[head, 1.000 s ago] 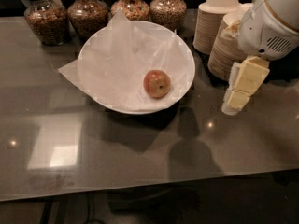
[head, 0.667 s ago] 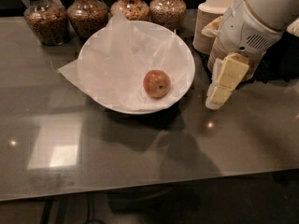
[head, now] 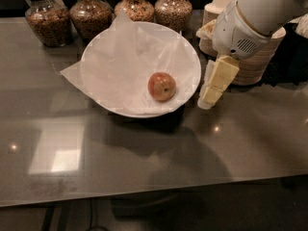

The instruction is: Pick apple from white bowl

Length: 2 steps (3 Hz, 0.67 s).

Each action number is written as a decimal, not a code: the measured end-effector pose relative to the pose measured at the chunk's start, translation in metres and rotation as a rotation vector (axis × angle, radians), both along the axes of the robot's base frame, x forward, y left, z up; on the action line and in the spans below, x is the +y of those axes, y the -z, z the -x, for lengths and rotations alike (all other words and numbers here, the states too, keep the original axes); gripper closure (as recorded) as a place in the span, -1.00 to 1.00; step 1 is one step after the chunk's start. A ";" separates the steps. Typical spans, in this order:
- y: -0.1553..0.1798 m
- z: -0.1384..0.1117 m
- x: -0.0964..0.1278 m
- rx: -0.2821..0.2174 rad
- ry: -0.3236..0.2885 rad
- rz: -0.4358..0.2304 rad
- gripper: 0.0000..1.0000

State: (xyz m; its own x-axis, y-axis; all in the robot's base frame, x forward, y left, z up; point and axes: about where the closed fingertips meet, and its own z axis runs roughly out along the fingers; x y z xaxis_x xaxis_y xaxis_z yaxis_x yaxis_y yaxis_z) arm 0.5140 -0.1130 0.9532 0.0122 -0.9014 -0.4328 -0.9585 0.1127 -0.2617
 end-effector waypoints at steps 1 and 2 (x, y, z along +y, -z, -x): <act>0.009 -0.019 0.018 -0.004 -0.025 -0.041 -1.00; 0.015 -0.029 0.032 -0.005 -0.033 -0.072 -0.92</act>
Offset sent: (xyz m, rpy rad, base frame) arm 0.0441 0.0466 -0.0237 0.1117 -0.0026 0.0363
